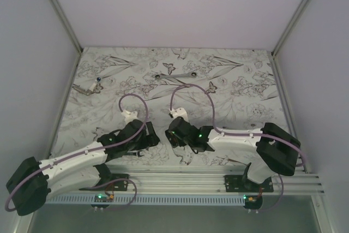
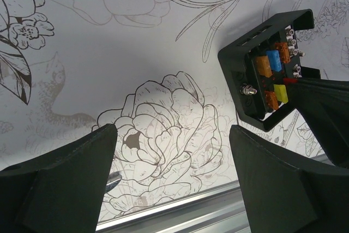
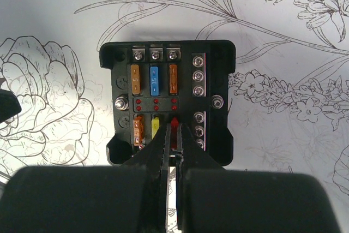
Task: Snap on the fuse box
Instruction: Install the fuse at the fuse box base.
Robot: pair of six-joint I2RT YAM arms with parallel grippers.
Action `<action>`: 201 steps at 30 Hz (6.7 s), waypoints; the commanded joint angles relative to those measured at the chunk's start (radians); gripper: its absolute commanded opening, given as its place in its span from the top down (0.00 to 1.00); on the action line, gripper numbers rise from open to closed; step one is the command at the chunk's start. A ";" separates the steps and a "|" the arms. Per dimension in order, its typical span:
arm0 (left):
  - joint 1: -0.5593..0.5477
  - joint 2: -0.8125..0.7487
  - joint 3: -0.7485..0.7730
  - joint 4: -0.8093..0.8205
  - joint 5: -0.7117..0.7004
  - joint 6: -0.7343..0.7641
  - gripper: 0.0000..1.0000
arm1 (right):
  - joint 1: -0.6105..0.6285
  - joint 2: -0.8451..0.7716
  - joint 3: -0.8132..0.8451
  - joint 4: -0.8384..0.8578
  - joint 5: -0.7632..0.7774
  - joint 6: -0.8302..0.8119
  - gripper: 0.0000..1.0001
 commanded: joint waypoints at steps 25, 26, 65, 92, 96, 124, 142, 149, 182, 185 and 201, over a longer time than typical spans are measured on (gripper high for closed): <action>0.009 -0.076 -0.027 -0.071 -0.036 -0.013 0.12 | 0.009 -0.046 0.071 -0.123 0.015 -0.010 0.70; 0.009 -0.076 -0.027 -0.072 -0.035 -0.012 0.12 | 0.009 -0.049 0.074 -0.126 0.016 -0.010 0.70; 0.011 -0.084 -0.028 -0.077 -0.033 -0.007 0.11 | -0.044 0.116 0.101 -0.275 -0.096 -0.012 1.00; 0.012 -0.108 -0.036 -0.091 -0.040 -0.016 0.11 | -0.036 0.103 -0.009 -0.243 -0.088 0.008 1.00; 0.012 -0.117 -0.038 -0.091 -0.047 -0.015 0.11 | -0.026 0.058 -0.086 -0.239 -0.099 0.035 1.00; 0.012 -0.129 -0.044 -0.096 -0.040 -0.014 0.11 | -0.051 0.189 -0.063 -0.302 -0.167 0.048 1.00; 0.013 -0.184 -0.061 -0.114 -0.048 -0.028 0.11 | -0.069 0.075 0.238 -0.303 -0.060 -0.045 0.80; 0.014 -0.211 -0.070 -0.125 -0.054 -0.027 0.11 | -0.075 0.043 0.248 -0.334 -0.089 -0.048 0.72; 0.014 -0.196 -0.056 -0.128 -0.062 -0.021 0.09 | -0.108 0.106 0.203 -0.299 -0.202 -0.058 0.96; 0.015 -0.193 -0.054 -0.128 -0.062 -0.019 0.09 | -0.108 0.126 0.205 -0.321 -0.218 -0.056 1.00; 0.018 -0.184 -0.053 -0.129 -0.072 -0.013 0.09 | -0.116 0.218 0.076 -0.436 -0.248 -0.001 1.00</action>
